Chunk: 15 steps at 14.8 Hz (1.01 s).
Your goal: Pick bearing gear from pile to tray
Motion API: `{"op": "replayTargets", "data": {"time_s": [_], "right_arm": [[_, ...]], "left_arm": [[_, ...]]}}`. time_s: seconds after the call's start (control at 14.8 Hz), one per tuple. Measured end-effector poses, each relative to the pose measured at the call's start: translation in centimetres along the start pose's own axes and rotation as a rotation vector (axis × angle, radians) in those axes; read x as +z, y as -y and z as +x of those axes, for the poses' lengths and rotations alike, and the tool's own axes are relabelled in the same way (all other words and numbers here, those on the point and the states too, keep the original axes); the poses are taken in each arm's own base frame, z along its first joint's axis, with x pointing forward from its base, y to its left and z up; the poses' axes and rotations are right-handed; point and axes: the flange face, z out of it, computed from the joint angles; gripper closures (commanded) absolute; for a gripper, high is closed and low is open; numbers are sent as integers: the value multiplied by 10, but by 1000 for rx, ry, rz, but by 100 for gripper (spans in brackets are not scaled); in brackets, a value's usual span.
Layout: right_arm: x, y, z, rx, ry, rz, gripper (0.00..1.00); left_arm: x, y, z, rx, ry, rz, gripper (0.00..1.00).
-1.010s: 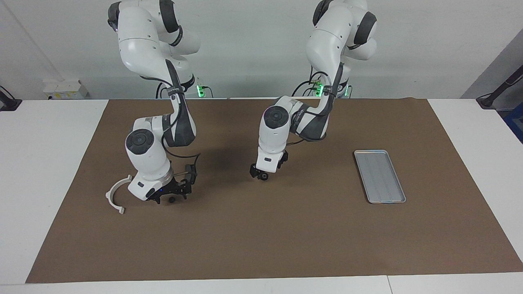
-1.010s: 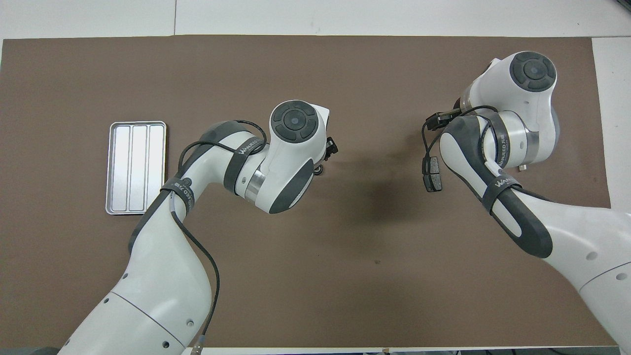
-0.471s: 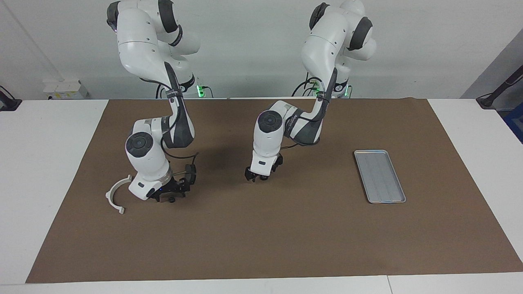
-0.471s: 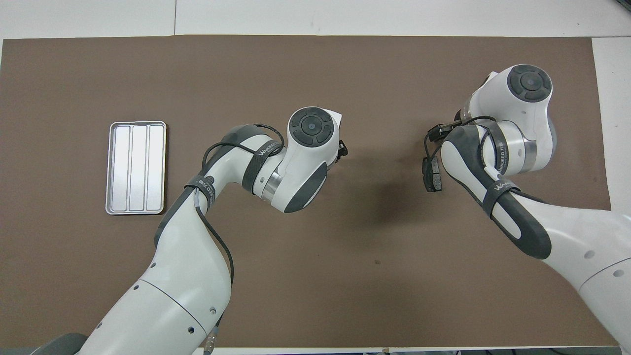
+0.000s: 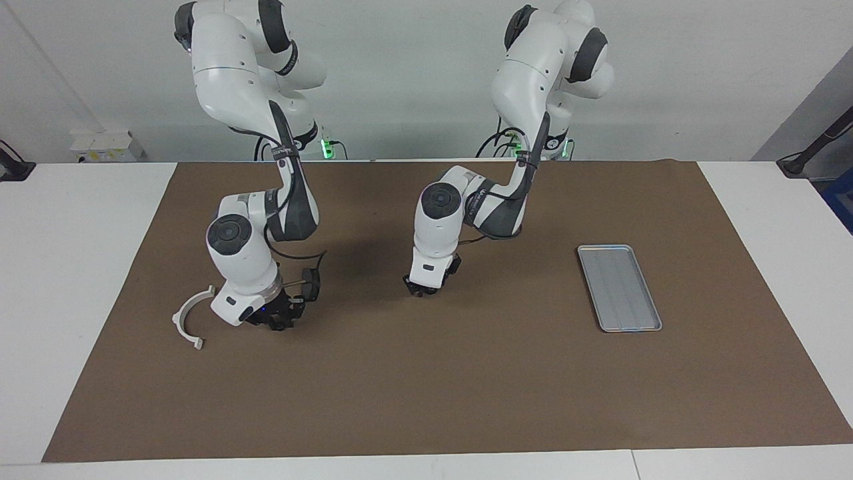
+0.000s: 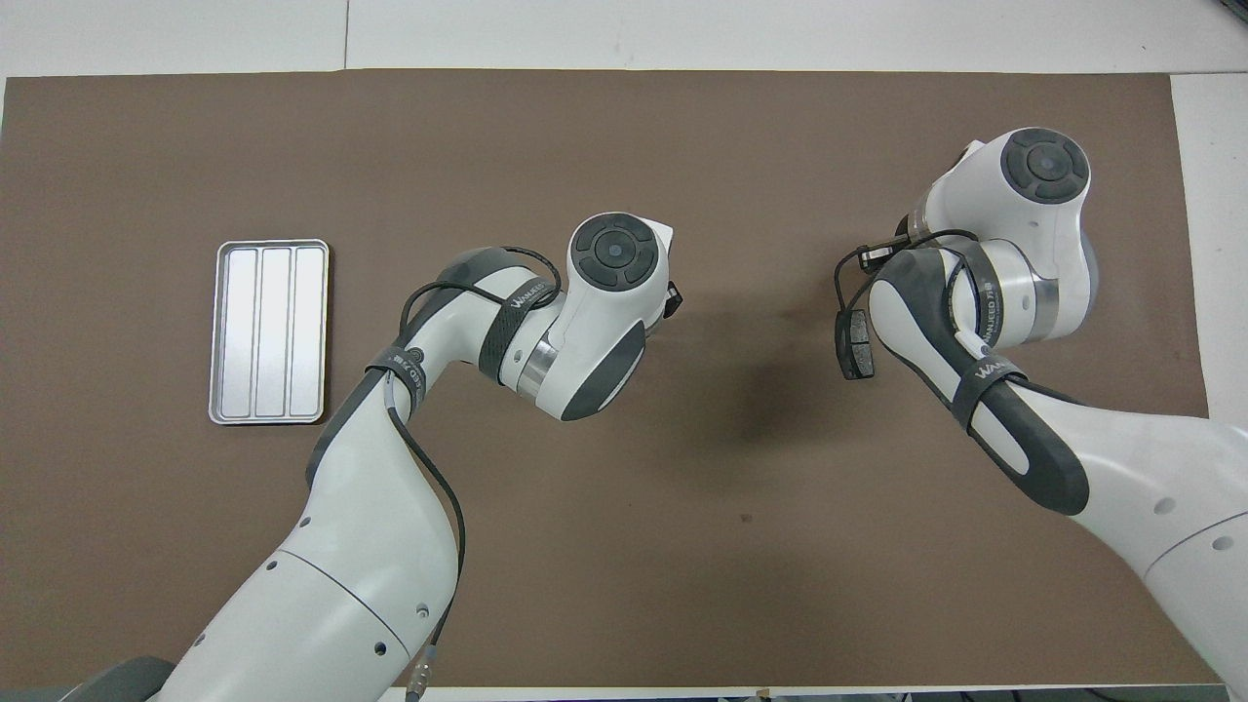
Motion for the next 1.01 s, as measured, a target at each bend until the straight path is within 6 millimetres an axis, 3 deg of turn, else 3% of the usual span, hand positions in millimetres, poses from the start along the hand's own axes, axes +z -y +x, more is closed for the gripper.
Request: {"op": "replayTargets", "data": {"time_s": [0.07,0.2,0.4,0.61,0.74,0.81,1.01], "right_arm": [[-7,0,2,8,-11,-1,100],[-31,-3,8,15,-25,-5,100],[-91,-8,21,25,-37,-14,100],[-145,-10,24,46,-59,-18,100],[-167,3,23,110,-68,-14,100],[-175,20,22,143,-73,-9,100],[-196,94,15,262,-87,9,100]], "left_arm": [[0,0,0,0,0,0,97],[-2,0,0,-1,-2,-2,100],[-3,2,2,-8,4,15,100],[-28,22,26,-37,-7,29,100],[-60,55,51,-16,-7,38,100],[-74,78,64,3,-3,45,100],[-107,164,105,94,17,60,100]]}}
